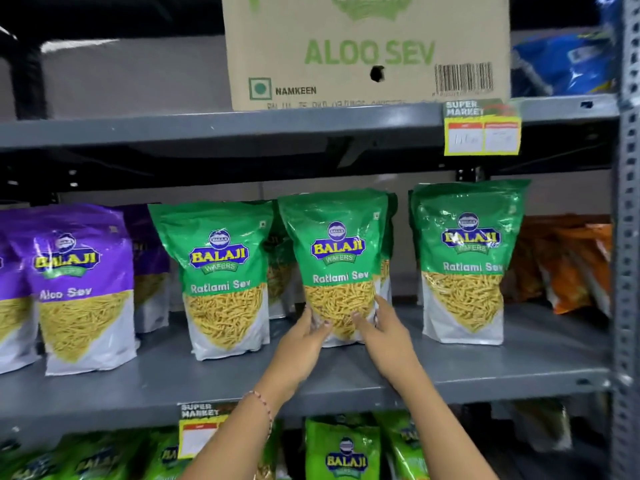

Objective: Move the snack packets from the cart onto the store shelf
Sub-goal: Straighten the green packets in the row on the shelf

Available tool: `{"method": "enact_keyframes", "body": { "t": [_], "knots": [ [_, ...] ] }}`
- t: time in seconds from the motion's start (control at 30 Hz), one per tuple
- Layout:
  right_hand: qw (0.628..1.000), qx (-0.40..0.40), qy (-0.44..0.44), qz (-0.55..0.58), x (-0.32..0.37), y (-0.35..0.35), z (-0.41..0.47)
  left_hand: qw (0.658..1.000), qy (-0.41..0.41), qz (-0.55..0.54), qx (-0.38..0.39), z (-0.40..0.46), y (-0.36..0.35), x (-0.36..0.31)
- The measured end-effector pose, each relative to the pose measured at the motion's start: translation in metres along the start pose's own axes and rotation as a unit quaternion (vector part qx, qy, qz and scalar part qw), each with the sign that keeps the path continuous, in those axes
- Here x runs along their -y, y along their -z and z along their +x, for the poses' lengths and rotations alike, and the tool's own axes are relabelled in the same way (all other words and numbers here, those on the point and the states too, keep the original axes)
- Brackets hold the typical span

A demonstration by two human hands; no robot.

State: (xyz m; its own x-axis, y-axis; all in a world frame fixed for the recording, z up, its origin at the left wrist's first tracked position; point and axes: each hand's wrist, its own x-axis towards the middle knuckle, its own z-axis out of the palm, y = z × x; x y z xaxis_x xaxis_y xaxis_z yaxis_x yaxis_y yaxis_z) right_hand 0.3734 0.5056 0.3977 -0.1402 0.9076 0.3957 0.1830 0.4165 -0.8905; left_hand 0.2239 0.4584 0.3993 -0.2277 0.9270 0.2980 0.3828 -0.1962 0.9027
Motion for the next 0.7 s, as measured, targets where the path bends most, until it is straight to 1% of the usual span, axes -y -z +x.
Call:
{"method": "enact_keyframes", "body": {
  "t": [0.1,0.13,0.27,0.33,0.5,0.57,0.63,0.7],
  "knots": [
    [0.997,-0.076,-0.003,0.012,0.002,0.006,-0.001,0.996,-0.018,0.073,0.039,0.006,-0.010,-0.007],
    [0.995,-0.098,-0.010,0.016,0.002,0.009,-0.002,0.995,-0.026,0.081,0.054,0.008,-0.015,-0.009],
    [0.989,-0.140,-0.016,0.034,0.000,0.011,-0.003,0.989,-0.046,0.075,0.116,0.020,-0.021,0.000],
    [0.988,-0.149,-0.006,0.032,-0.002,0.011,-0.002,0.988,-0.041,0.084,0.122,0.025,-0.020,0.008],
    [0.987,-0.156,-0.002,0.026,-0.005,0.008,0.001,0.979,-0.022,0.170,0.107,0.016,-0.019,-0.004],
    [0.986,-0.165,-0.005,0.020,-0.004,0.008,0.001,0.978,-0.028,0.186,0.095,0.014,-0.022,-0.004],
    [0.982,-0.190,0.003,0.015,-0.001,0.008,-0.002,0.985,-0.055,0.150,0.057,0.008,-0.022,-0.008],
    [0.968,-0.245,0.050,0.026,0.003,0.011,-0.007,0.992,-0.105,0.066,-0.022,-0.003,-0.014,-0.013]
  ]
}}
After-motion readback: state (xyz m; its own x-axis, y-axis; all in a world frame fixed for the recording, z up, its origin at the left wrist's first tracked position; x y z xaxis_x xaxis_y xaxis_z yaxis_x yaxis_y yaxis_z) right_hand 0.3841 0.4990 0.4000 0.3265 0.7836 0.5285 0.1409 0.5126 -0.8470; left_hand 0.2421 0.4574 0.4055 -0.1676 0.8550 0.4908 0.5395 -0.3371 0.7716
